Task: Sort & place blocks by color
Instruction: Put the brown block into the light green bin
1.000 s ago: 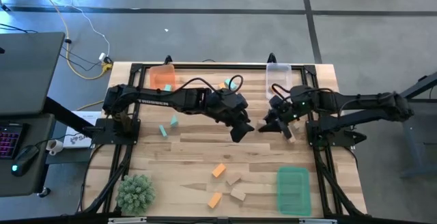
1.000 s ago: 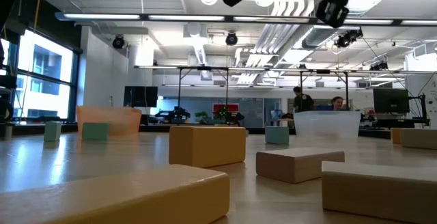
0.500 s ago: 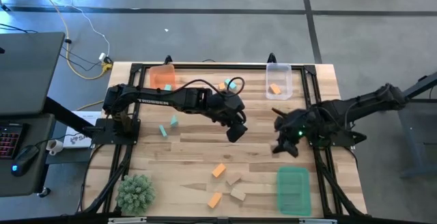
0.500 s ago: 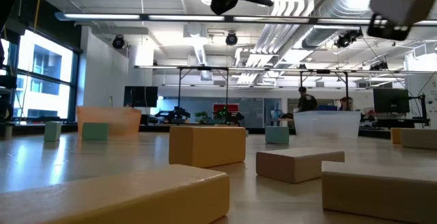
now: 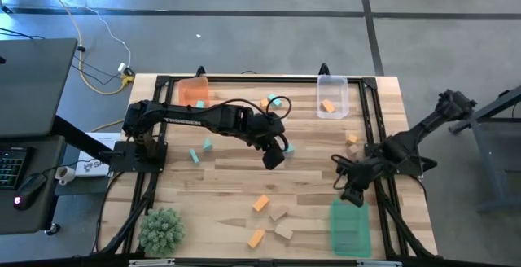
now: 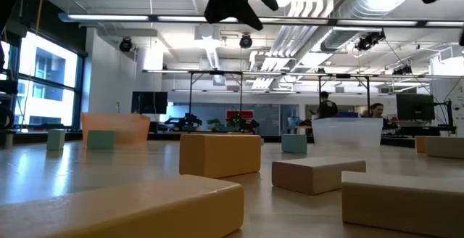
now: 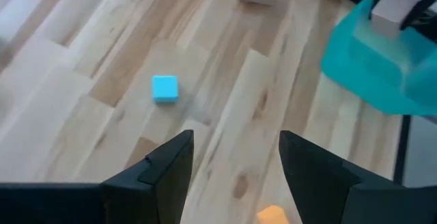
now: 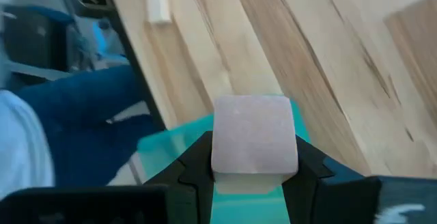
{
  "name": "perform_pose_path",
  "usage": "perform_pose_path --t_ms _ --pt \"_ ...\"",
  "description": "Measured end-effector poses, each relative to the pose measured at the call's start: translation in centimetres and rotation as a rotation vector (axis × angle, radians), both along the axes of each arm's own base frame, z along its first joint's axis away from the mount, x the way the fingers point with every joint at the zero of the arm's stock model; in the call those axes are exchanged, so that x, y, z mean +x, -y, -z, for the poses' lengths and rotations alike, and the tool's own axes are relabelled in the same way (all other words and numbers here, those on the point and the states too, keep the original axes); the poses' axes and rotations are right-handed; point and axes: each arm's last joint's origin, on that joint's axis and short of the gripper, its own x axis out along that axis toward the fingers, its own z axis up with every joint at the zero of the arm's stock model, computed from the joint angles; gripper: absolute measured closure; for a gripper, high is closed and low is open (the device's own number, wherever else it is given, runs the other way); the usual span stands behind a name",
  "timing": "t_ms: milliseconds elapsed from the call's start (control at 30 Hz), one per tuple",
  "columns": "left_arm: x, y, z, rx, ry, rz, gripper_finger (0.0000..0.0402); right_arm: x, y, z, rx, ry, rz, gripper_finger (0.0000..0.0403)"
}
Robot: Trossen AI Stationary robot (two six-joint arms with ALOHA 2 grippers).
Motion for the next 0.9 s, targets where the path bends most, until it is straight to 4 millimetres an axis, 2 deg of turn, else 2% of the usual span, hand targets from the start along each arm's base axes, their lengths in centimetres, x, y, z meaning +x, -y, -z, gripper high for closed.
perform_pose_path --t_ms 333,467,633,900 --pt "-0.3 -0.8 0.1 0.034 -0.026 -0.043 0.02 0.2 -3.2 3.2 -0.046 -0.224 -0.154 0.0302" --pt "-0.6 -1.5 0.2 0.028 -0.048 -0.06 0.02 0.7 -4.1 4.3 -0.048 -0.26 -0.171 0.0302" --pt "-2.0 -2.3 0.1 0.04 -0.142 -0.059 0.02 1.4 -4.9 4.9 -0.021 -0.255 -0.14 0.0301" --pt "-5.2 -2.7 -0.8 0.191 -0.364 -0.08 0.02 1.7 -5.1 5.0 0.012 -0.281 -0.079 0.0289"
